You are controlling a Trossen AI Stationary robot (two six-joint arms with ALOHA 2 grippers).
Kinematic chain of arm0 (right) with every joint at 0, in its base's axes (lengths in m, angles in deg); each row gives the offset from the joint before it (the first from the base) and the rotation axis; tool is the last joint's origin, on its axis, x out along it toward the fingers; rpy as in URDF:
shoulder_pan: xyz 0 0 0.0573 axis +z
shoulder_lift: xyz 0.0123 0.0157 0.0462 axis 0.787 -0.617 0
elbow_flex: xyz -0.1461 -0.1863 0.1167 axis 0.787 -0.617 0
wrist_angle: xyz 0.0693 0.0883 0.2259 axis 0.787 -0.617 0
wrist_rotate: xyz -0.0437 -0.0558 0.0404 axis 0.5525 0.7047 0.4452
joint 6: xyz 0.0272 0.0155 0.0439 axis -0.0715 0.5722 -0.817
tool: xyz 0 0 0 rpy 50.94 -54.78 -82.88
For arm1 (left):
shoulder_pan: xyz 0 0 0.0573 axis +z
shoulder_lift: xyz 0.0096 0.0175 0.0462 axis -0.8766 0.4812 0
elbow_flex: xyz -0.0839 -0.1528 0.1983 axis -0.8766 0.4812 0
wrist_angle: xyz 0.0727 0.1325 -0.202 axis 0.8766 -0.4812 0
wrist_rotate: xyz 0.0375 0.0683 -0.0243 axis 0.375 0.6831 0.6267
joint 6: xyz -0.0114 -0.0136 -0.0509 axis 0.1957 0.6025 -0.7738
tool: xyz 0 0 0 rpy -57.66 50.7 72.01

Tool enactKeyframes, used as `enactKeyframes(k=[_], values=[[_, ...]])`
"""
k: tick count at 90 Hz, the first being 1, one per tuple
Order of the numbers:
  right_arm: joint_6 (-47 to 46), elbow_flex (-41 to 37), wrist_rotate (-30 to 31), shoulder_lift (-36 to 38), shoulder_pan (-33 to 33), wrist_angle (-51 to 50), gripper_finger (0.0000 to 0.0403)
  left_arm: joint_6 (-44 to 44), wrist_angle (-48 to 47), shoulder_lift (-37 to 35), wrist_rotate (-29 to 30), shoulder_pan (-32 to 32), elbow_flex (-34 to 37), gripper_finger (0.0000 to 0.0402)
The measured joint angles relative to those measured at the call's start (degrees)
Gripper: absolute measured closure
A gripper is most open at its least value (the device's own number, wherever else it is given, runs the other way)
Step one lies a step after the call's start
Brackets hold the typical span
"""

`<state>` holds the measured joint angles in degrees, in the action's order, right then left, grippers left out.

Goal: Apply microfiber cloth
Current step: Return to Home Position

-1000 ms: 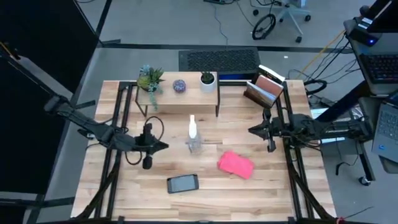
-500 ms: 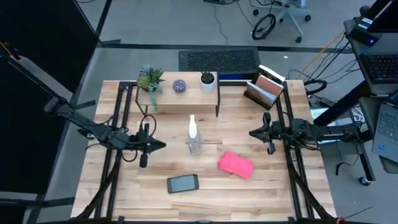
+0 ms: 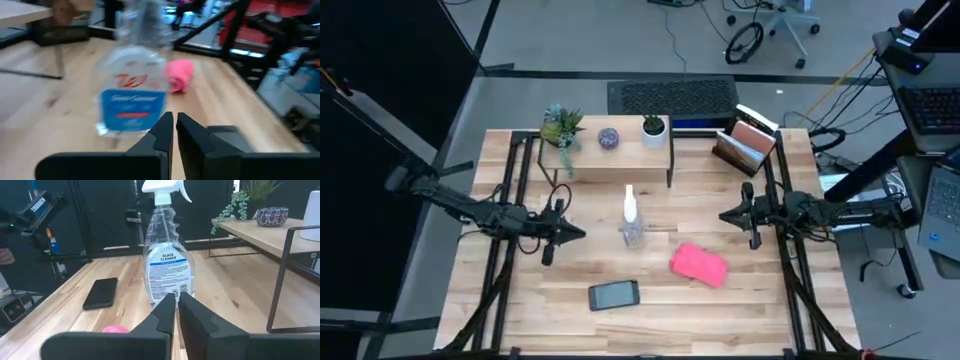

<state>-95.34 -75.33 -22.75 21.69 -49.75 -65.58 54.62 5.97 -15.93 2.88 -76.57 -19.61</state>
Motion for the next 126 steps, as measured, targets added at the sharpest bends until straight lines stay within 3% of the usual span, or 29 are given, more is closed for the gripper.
enactKeyframes(k=[25,37,53,62,126], values=[[0.0,0.04,0.02,0.0,0.0,0.01,0.0394,4.26,-8.62,-15.58,-0.52,5.57,0.87,0.0394],[0.0,0.04,0.02,0.0,0.0,0.0,0.0394,1.68,-20.05,-24.21,-3.56,7.17,0.87,0.0394],[-0.02,0.07,0.06,-0.09,-0.01,0.09,0.0394,6.21,-20.92,-30.29,-5.79,9.0,0.81,0.0394],[-0.02,0.07,0.07,-0.07,0.0,0.09,0.0394,7.8,-20.49,-32.13,-3.02,10.46,0.81,0.0394],[-0.02,0.07,0.07,-0.07,0.0,0.04,0.0394,8.86,-20.67,-31.94,-3.13,11.22,0.79,0.0394]])
